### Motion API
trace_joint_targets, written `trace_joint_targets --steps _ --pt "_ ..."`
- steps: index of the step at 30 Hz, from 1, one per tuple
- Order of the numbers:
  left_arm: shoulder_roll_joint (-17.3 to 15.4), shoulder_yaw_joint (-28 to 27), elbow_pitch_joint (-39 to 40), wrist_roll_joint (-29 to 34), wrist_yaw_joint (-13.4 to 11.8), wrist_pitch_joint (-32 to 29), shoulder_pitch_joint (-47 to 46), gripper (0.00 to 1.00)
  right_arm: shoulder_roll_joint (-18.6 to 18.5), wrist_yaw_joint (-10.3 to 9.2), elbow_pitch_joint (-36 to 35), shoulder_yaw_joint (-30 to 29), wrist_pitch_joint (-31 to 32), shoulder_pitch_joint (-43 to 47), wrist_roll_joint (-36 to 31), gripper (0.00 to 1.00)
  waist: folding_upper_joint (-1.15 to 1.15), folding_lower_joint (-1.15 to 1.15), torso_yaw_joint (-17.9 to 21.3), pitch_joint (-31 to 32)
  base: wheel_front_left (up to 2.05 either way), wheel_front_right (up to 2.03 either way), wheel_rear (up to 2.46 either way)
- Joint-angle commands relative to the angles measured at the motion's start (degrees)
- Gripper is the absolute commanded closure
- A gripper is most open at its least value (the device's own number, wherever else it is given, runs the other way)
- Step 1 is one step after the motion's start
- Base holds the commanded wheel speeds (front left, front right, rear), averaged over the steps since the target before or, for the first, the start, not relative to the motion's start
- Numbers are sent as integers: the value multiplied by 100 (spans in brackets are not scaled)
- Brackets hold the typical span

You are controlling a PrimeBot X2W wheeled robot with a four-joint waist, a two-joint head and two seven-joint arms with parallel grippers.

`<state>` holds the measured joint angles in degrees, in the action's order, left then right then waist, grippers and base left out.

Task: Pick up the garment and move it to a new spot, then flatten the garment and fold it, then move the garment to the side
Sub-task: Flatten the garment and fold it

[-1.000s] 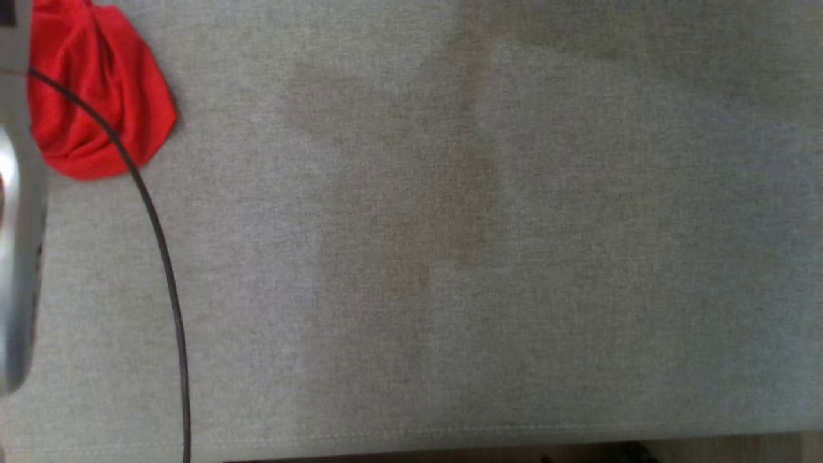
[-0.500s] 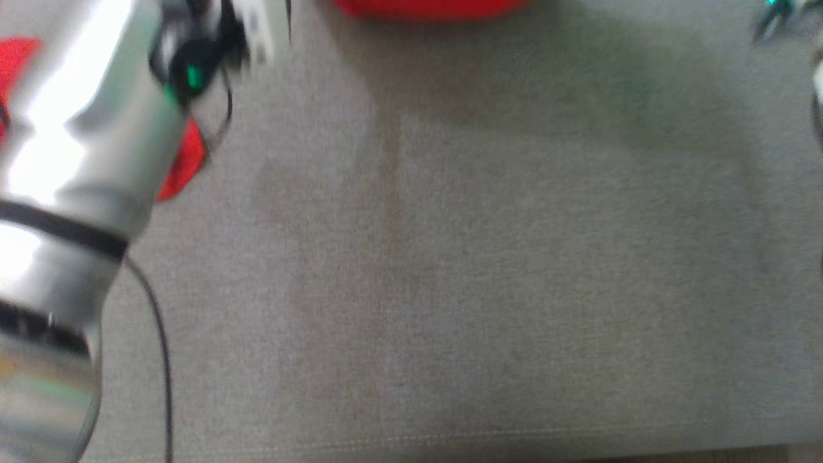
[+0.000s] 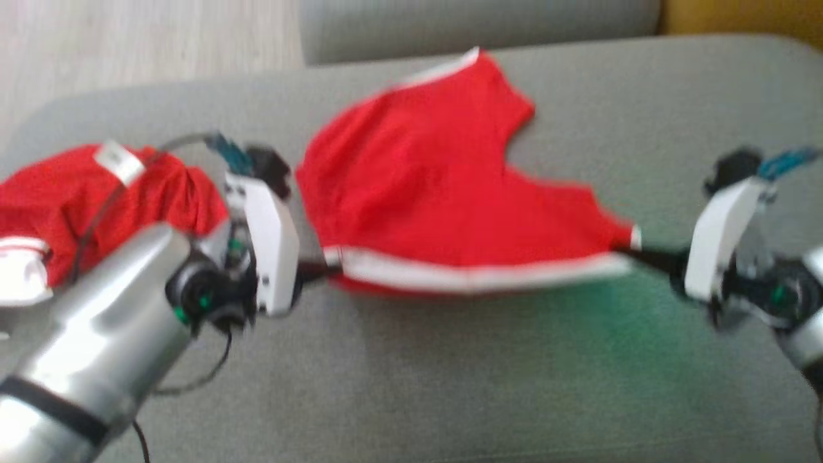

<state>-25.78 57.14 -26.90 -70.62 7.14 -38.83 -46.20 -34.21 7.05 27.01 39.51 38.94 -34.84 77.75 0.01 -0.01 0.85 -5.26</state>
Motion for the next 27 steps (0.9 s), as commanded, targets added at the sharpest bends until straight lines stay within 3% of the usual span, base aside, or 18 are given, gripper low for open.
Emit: trace_joint_targets --steps 1,7,16,27 --pt "-381 -162 475 -223 -110 -289 -26 100 -431 44 -475 114 387 310 15 100 -1 1 103 390 0 0 0" --pt "-737 -103 1271 -538 -462 -631 492 100 -878 44 -1198 17 848 939 111 100 -1 1 154 475 0 0 0" --pt "-978 -225 1542 -912 -624 -1209 297 100 -756 44 -1121 -527 1339 616 285 100 -1 1 8 80 0 0 0" --pt "-521 -925 1050 -1466 -995 -1693 -1115 100 -258 44 166 -1023 2495 -1380 250 100 -1 1 -476 -1161 0 0 0"
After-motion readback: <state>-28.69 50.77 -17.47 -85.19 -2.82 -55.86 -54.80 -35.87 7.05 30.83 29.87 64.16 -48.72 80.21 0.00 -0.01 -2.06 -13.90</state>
